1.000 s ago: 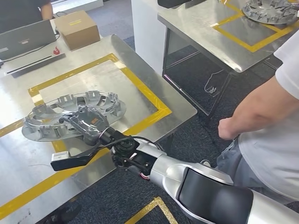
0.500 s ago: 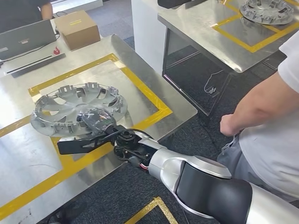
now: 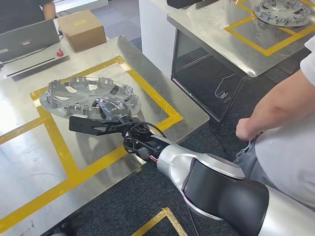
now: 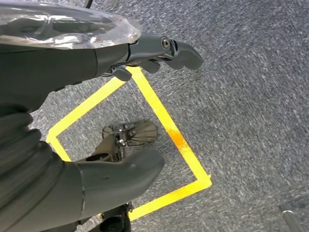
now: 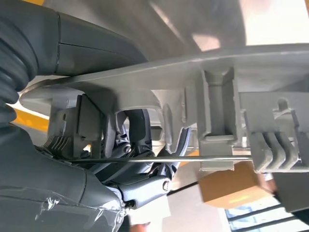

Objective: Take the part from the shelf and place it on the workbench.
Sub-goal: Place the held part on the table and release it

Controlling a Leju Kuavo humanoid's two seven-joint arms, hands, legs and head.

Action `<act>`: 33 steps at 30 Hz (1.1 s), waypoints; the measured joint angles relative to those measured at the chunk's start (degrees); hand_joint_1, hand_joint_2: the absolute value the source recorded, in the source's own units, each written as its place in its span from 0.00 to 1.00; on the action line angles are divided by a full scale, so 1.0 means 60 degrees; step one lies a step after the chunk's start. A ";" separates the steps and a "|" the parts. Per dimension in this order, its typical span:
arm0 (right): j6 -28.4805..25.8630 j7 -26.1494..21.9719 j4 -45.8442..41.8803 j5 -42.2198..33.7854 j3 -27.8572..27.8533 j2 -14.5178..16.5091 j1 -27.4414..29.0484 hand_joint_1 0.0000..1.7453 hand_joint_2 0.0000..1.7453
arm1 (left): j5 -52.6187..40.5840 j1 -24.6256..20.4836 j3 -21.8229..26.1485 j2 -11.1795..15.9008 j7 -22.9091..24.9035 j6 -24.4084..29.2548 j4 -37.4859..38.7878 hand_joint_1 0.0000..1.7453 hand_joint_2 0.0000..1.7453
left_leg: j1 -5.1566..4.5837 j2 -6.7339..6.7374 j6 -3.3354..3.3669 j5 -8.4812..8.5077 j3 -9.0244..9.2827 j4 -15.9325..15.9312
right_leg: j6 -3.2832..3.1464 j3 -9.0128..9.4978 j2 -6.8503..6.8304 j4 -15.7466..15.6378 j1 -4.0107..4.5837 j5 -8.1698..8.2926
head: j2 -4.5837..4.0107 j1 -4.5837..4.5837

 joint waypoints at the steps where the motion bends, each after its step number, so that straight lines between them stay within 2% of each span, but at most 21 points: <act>1: -0.0013 0.0022 0.0054 -0.0034 -0.0036 -0.0001 -0.0050 1.00 1.00 | 0.0006 -0.0002 -0.0012 -0.0005 -0.0014 -0.0001 0.0000 0.00 1.00 | 0.0000 0.0000 0.0001 -0.0001 0.0000 0.0000 | 0.0000 0.0002 0.0000 -0.0003 0.0000 0.0000 | 0.0000 0.0000; 2: -0.0018 0.0040 0.0100 -0.0057 -0.0073 -0.0001 -0.0091 1.00 1.00 | 0.0012 -0.0004 -0.0023 -0.0009 -0.0023 -0.0001 0.0000 0.00 1.00 | -0.0001 0.0000 0.0001 -0.0001 0.0000 0.0000 | 0.0000 0.0003 0.0000 -0.0006 0.0000 0.0000 | 0.0000 0.0000; 6: -0.0038 0.0087 0.0249 -0.0081 -0.0178 0.0000 -0.0189 0.00 0.00 | 0.0025 -0.0007 -0.0042 -0.0016 -0.0050 -0.0005 0.0000 0.00 1.00 | -0.0003 0.0000 0.0010 -0.0007 0.0000 0.0001 | 0.0002 0.0005 0.0000 -0.0011 -0.0001 0.0001 | -0.0001 0.0000; 8: -0.0050 0.0111 0.0319 -0.0081 -0.0210 0.0000 -0.0210 0.00 0.00 | 0.0025 -0.0008 -0.0048 -0.0016 -0.0071 -0.0017 0.0000 0.00 1.00 | -0.0003 0.0001 0.0010 -0.0007 0.0001 0.0001 | 0.0004 0.0005 0.0000 -0.0012 -0.0001 0.0002 | 0.0000 -0.0001; 12: -0.0051 0.0174 0.0446 -0.0051 -0.0278 -0.0002 -0.0242 0.00 0.00 | -0.0014 -0.0014 -0.0070 -0.0017 -0.0090 0.0073 0.0002 0.00 0.00 | -0.0002 0.0002 0.0010 -0.0008 0.0001 0.0001 | 0.0008 0.0003 0.0001 -0.0012 -0.0001 0.0005 | -0.0001 -0.0001; 21: 0.0047 0.0116 0.0691 -0.0019 -0.0401 -0.0003 -0.0328 0.00 0.00 | -0.0052 -0.0039 -0.0204 -0.0023 -0.0068 0.0219 0.0004 0.00 0.00 | 0.0002 0.0004 0.0010 -0.0008 0.0001 0.0001 | 0.0009 0.0003 0.0002 -0.0012 -0.0001 0.0005 | -0.0003 -0.0002; 28: 0.0122 -0.0521 0.0711 -0.0307 -0.0520 0.0006 -0.0330 0.00 0.00 | -0.0052 -0.0049 -0.0205 -0.0031 -0.0003 0.0216 0.0004 0.00 0.00 | 0.0002 0.0004 0.0010 -0.0007 0.0003 0.0000 | 0.0009 0.0005 0.0002 -0.0012 0.0000 0.0005 | 0.0000 -0.0002; 33: 0.0342 -0.0674 0.0709 -0.0498 -0.0598 0.0020 -0.0330 0.00 0.00 | -0.0065 -0.0060 -0.0210 -0.0036 0.0024 0.0219 0.0004 0.00 0.00 | 0.0002 0.0004 0.0010 -0.0007 0.0006 0.0000 | 0.0009 0.0010 0.0002 -0.0012 0.0000 0.0005 | 0.0000 -0.0002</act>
